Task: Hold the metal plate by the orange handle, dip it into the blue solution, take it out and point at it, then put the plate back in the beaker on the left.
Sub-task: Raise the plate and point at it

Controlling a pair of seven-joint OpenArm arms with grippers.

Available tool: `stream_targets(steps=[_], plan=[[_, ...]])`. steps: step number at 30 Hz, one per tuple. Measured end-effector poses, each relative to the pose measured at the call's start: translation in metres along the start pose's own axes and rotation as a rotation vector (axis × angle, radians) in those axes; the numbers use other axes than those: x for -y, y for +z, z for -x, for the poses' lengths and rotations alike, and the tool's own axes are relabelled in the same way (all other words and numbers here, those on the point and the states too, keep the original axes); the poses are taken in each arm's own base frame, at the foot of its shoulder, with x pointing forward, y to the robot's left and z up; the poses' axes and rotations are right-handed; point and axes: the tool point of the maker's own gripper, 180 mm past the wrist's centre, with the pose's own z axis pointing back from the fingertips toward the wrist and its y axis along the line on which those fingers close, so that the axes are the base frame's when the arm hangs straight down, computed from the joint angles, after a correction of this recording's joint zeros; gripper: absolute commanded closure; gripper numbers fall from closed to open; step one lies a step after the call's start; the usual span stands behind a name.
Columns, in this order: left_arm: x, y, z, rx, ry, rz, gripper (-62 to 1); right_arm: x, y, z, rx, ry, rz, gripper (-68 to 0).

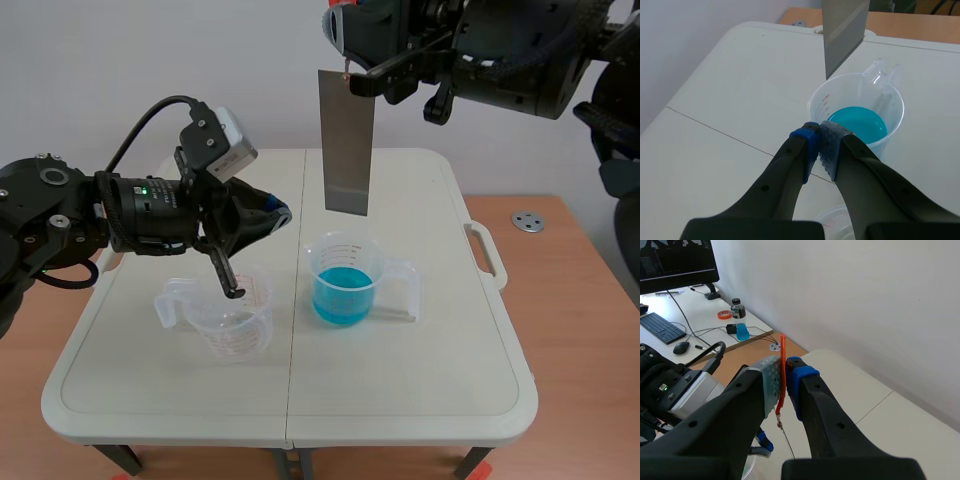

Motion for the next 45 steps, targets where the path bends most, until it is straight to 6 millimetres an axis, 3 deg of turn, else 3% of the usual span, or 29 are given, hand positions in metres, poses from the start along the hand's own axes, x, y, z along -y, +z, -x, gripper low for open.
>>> stream_targets(steps=[31,35,45], plan=[[-0.002,0.004,0.0,0.009,0.007,-0.005,-2.7,0.0,0.0,0.003,-0.015,0.0,0.0,-1.3],[-0.006,0.025,0.005,0.025,0.023,-0.04,-2.7,0.0,0.0,0.003,-0.018,0.0,0.0,-1.3],[-0.007,0.118,0.048,-0.099,0.036,-0.17,-2.7,0.0,0.0,0.003,-0.017,-0.002,-0.001,-1.3]])
